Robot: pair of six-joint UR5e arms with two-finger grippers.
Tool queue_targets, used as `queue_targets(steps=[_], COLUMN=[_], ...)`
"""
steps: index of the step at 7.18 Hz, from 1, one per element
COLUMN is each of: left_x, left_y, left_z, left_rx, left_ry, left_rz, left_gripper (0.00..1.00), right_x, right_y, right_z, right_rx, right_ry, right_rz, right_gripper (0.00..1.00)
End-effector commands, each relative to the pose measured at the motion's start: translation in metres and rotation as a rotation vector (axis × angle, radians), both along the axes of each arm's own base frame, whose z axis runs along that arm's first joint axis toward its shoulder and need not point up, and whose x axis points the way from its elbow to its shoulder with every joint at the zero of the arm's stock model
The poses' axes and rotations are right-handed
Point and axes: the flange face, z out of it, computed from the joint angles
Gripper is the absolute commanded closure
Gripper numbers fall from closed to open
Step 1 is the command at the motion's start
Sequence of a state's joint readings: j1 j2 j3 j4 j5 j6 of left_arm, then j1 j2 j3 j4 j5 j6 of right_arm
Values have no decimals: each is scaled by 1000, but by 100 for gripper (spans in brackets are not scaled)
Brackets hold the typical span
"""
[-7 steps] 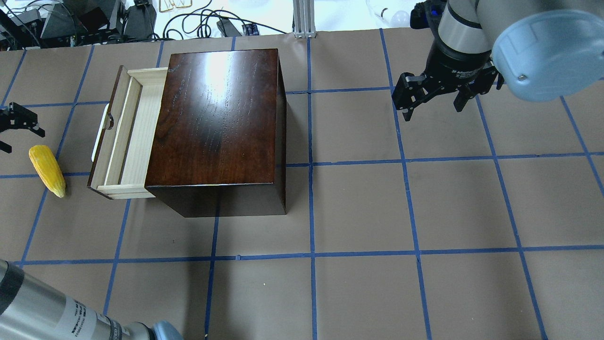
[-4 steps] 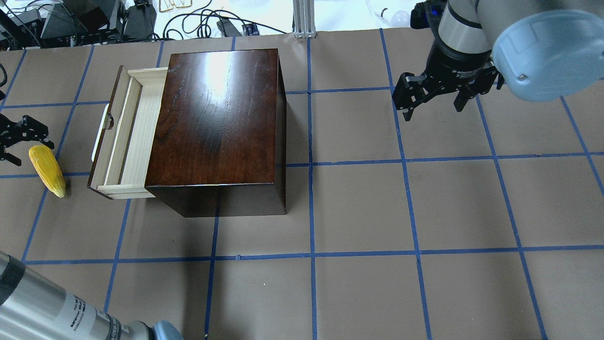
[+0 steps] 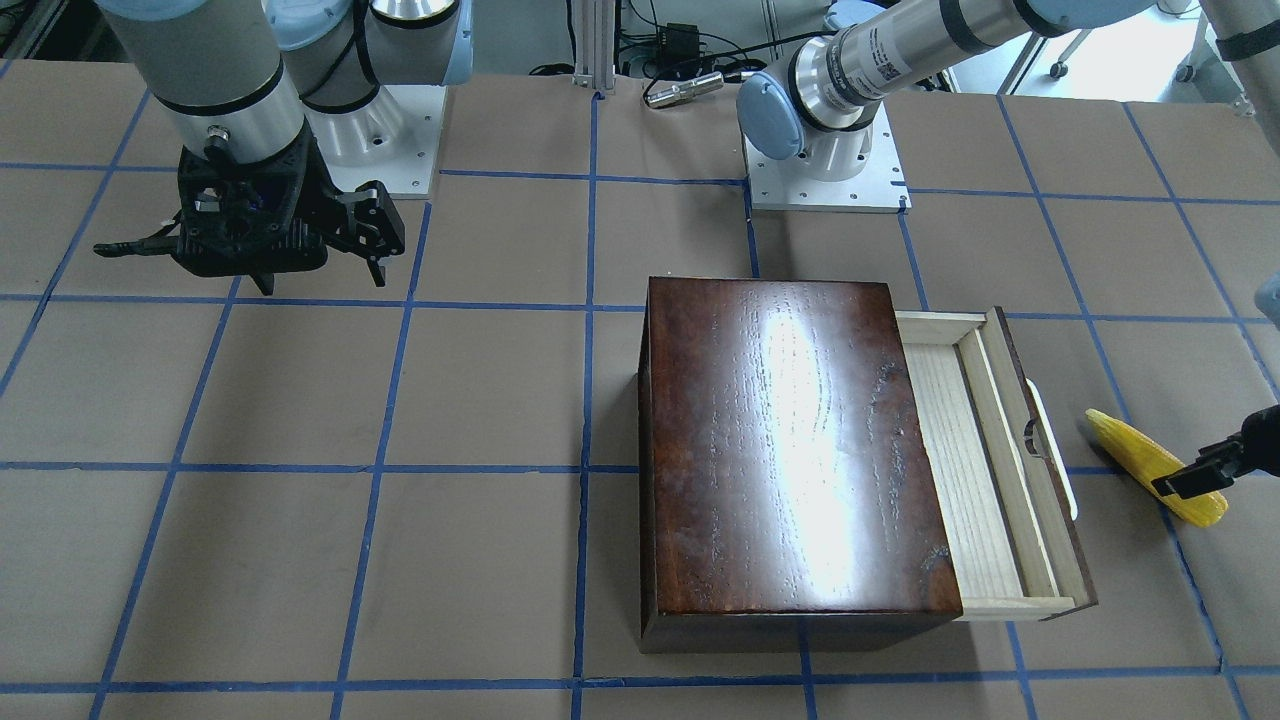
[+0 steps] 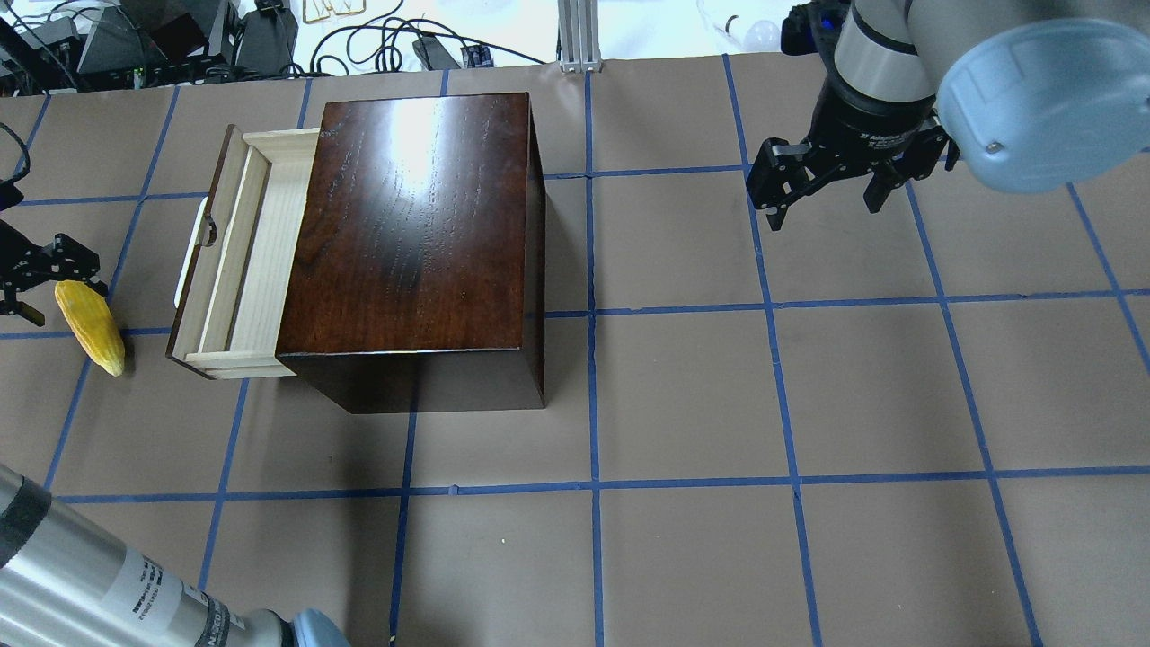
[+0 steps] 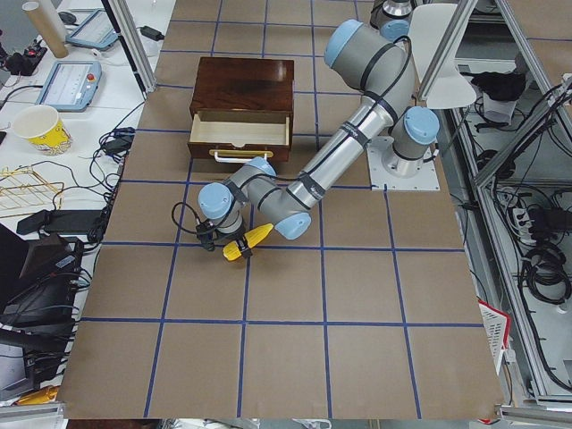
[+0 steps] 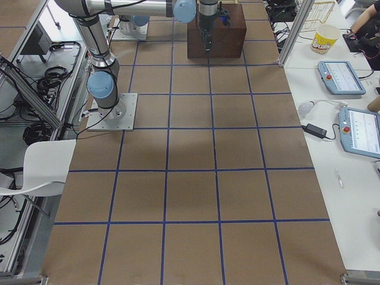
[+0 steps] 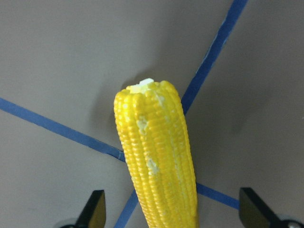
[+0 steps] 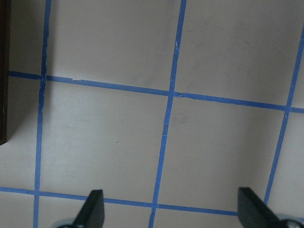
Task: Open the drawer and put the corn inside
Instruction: 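Lower the left gripper and grasp the yellow corn cob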
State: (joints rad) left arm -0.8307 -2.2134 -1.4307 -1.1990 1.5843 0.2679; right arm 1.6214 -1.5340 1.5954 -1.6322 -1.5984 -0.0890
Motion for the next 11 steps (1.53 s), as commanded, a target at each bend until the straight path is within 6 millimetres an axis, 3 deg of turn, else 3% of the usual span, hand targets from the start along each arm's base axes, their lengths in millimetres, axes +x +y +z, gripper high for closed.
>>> queue_targets(steps=[1, 3, 4, 5, 6, 8, 10, 11], left_x=[2, 4, 4, 4, 4, -4, -40, -57], left_y=[-3, -6, -8, -8, -8, -17, -48, -53], left_z=[-14, -22, -22, -18, -17, 15, 87, 125], left_rx=[3, -8, -13, -20, -21, -62, -131, -146], left_ry=[5, 8, 7, 6, 6, -28, -102, -108], left_rz=[-1, 8, 8, 3, -5, -28, -115, -140], left_gripper=[0, 0, 40, 99, 100, 100, 100, 100], right_x=[-2, 0, 0, 0, -2, 0, -2, 0], right_y=[0, 0, 0, 0, 0, 0, 0, 0], right_z=[0, 0, 0, -1, 0, -1, 0, 0], right_rx=[0, 0, 0, 1, 0, 1, 0, 0], right_ry=[0, 0, 0, 0, 0, 0, 0, 0], right_rz=[-3, 0, 0, 0, -3, 0, -3, 0], right_gripper=[0, 0, 0, 0, 0, 0, 0, 0])
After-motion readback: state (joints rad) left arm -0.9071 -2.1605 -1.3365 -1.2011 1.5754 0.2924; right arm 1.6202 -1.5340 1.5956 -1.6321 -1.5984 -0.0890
